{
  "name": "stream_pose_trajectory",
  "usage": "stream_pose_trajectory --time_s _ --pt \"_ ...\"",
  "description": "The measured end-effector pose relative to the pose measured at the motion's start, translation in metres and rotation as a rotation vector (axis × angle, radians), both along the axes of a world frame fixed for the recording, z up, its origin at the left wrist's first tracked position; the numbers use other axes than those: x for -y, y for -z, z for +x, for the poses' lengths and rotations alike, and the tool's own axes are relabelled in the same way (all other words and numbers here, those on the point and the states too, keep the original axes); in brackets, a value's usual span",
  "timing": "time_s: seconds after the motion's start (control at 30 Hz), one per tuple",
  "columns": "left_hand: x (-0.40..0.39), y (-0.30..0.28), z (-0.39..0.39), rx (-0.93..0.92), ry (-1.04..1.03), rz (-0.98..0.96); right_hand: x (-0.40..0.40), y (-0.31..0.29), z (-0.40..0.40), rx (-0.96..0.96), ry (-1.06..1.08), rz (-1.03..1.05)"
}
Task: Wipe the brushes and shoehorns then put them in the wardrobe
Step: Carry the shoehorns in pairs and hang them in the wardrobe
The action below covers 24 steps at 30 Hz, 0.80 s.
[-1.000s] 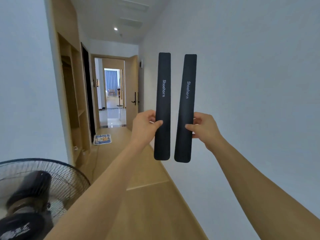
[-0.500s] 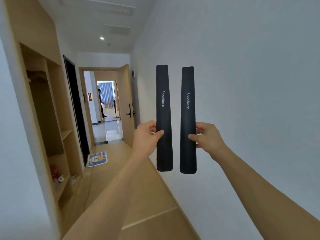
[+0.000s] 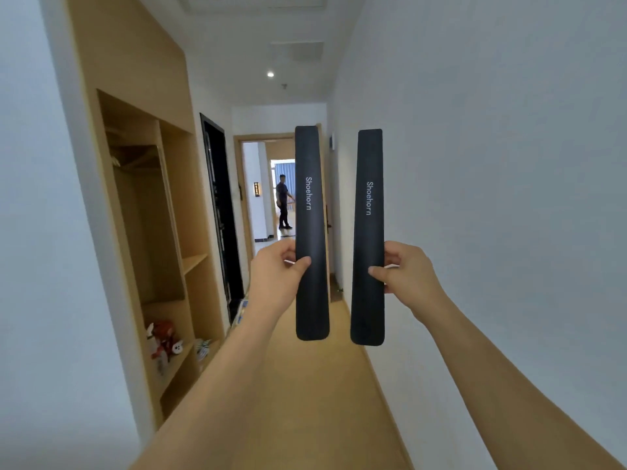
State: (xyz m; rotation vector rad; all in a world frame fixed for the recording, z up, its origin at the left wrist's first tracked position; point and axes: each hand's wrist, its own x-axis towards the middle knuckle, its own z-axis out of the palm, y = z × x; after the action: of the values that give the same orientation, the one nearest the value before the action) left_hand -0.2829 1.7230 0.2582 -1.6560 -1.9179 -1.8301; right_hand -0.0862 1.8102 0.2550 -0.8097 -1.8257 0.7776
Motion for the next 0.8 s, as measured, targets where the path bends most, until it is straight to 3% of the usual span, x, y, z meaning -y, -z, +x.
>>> stream_pose_trajectory --time_s 0.47,0.8 --pt "-0.176 0.028 -0.129 0.066 -0.216 0.068 -0.199 0.021 -0.153 0.006 -0.212 0.036" --pt "-0.35 0.012 -0.287 0.046 -0.147 0.075 -0.363 0.004 -0.313 0.002 -0.229 0.083"
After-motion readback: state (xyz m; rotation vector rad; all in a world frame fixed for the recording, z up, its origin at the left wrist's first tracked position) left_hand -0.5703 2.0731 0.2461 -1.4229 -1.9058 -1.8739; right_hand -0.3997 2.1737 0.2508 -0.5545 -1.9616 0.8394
